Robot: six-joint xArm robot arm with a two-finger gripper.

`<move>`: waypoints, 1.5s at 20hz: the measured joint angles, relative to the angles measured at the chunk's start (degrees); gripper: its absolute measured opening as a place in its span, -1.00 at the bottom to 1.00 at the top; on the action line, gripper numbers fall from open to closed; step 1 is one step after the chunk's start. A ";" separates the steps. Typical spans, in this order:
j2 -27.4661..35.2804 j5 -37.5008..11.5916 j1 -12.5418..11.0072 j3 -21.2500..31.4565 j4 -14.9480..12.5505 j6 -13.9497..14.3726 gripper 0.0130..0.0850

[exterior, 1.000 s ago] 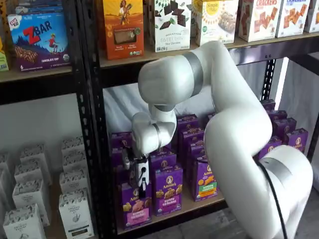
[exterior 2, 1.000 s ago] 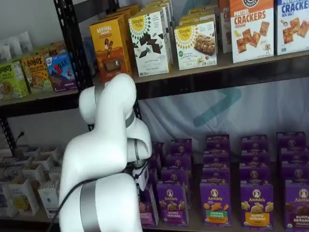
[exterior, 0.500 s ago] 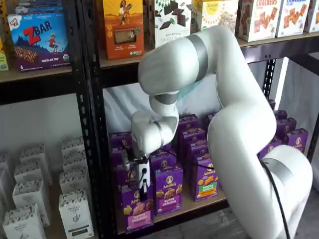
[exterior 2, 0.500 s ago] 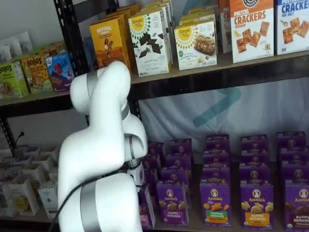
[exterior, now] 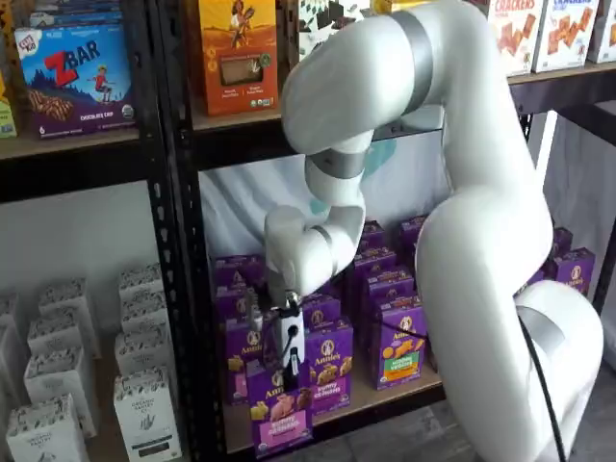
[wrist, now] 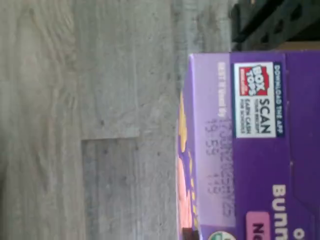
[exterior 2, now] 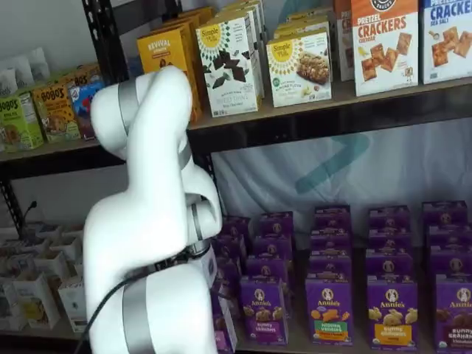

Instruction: Pick up the purple box with a pink patch in the middle, on the bottom shelf, the first box from the left

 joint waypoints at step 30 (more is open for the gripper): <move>-47.06 18.66 -4.24 27.86 -2.26 -2.47 -0.56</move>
